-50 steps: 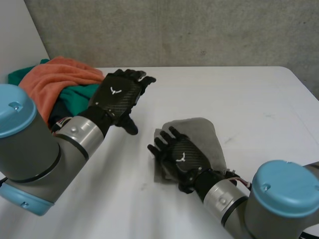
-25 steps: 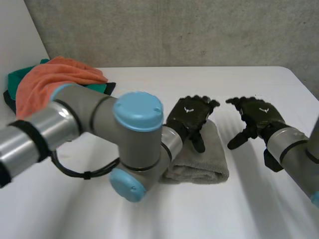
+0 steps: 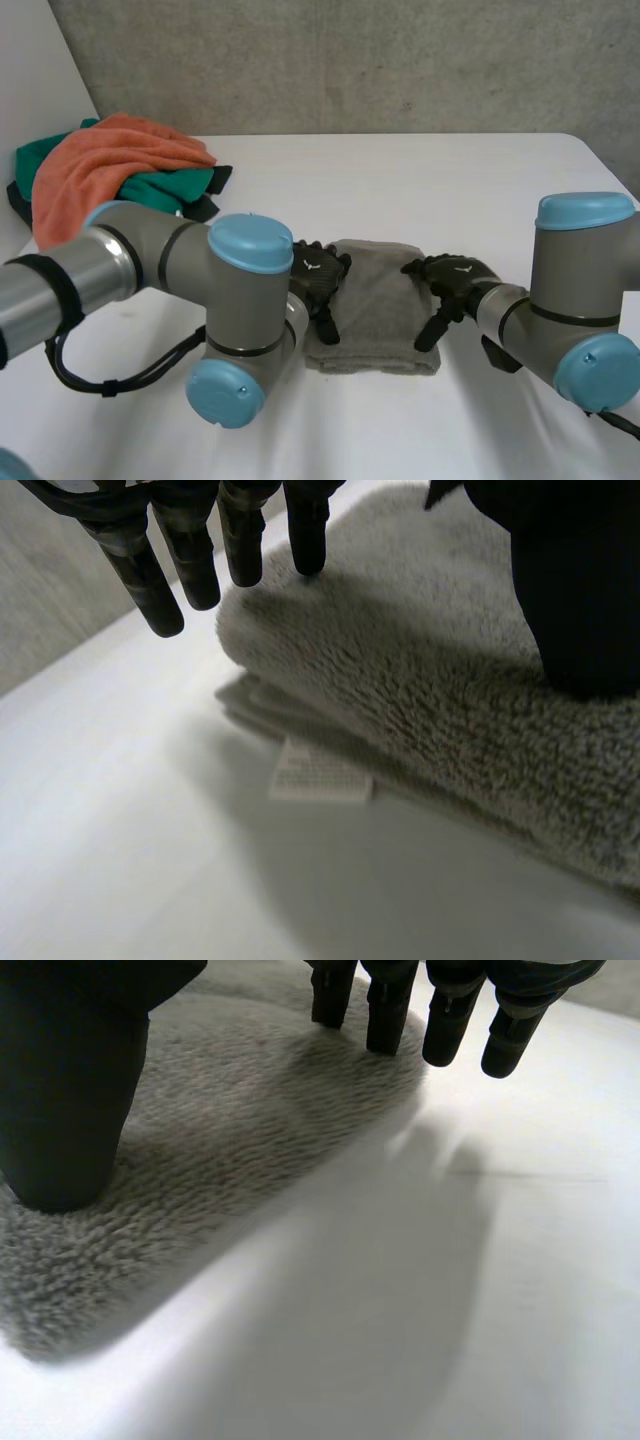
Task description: Fold the laundry.
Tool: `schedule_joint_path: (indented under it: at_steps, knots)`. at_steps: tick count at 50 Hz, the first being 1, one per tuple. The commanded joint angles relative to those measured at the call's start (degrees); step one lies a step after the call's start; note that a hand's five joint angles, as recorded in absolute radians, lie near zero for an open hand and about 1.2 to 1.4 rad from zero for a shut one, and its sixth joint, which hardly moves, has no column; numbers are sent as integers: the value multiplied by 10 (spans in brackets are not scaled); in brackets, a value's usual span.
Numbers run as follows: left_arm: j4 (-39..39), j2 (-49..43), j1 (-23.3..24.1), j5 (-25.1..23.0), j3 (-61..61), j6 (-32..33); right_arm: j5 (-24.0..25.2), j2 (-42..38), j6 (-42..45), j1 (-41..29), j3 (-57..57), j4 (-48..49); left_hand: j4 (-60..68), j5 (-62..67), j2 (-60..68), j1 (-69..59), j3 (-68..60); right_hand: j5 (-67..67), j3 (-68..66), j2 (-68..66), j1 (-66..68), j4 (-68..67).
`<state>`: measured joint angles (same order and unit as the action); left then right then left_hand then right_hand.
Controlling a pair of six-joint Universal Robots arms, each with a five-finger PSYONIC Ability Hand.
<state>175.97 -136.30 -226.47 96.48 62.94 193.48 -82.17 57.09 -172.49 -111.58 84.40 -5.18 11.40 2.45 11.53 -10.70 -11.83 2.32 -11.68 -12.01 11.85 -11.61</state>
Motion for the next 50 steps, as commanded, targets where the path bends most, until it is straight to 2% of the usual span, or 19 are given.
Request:
schedule_joint_path:
  at_steps: [1, 6, 11, 12, 15, 16, 20, 21, 25, 33, 34, 35, 37, 39, 43, 50]
  knots:
    - [6, 101, -5, -67, 13, -8, -33, 127, 27, 7, 55, 42, -14, -25, -15, 7, 18, -23, 17, 20, -19, 16]
    - [10, 168, -28, -125, 27, -14, -36, 209, 15, 10, 122, 83, -14, -25, -15, 7, 18, -23, 17, 20, -19, 16]
    - [9, 212, -48, -209, 45, -31, -36, 223, -23, 8, 183, 86, -14, -25, -15, 7, 18, -23, 17, 20, -19, 16]
    - [7, 225, -52, -252, 53, -38, -35, 224, -39, 7, 202, 86, -14, -25, -15, 7, 18, -23, 17, 20, -19, 16]
    - [3, 247, -67, -329, 72, -50, -28, 218, -71, 4, 229, 93, -14, -25, -15, 7, 18, -23, 17, 20, -19, 16]
    - [3, 262, -78, -377, 89, -60, -27, 213, -79, 1, 232, 96, -14, -25, -15, 7, 18, -23, 17, 20, -19, 16]
    - [7, 293, -94, -470, 131, -71, -6, 173, -129, 1, 226, 117, -14, -25, -15, 7, 18, -23, 17, 20, -19, 16]
    - [7, 299, -94, -480, 138, -72, 1, 167, -141, 2, 223, 121, -14, -25, -15, 7, 18, -23, 17, 20, -19, 16]
    - [8, 328, -94, -493, 176, -71, 29, 128, -171, 1, 214, 147, -14, -25, -15, 7, 18, -23, 17, 20, -19, 16]
    - [25, 369, -96, -490, 229, -70, 14, 52, -158, -34, 172, 186, -14, -25, -15, 7, 18, -13, 6, 9, -8, 5]
    - [29, 372, -97, -490, 233, -70, 10, 47, -155, -37, 166, 187, -14, -25, -15, 7, 18, 36, -42, -39, 41, -43]
    - [34, 377, -99, -490, 238, -71, 0, 38, -149, -41, 156, 190, -14, -25, -15, 7, 18, 246, -253, -249, 251, -253]
    - [39, 382, -100, -489, 242, -71, -12, 32, -143, -44, 147, 196, -14, -25, -15, 7, 18, 535, -541, -538, 539, -542]
    - [41, 389, -101, -487, 243, -71, -34, 30, -138, -44, 133, 207, -14, -25, -15, 7, 18, 676, -683, -679, 681, -683]
    - [41, 394, -104, -475, 243, -72, -68, 37, -123, -36, 119, 218, -14, -25, -15, 7, 18, 677, -683, -680, 681, -684]
    - [41, 402, -106, -466, 235, -73, -80, 31, -85, 6, 40, 213, -14, -25, -15, 7, 18, 677, -683, -680, 681, -684]
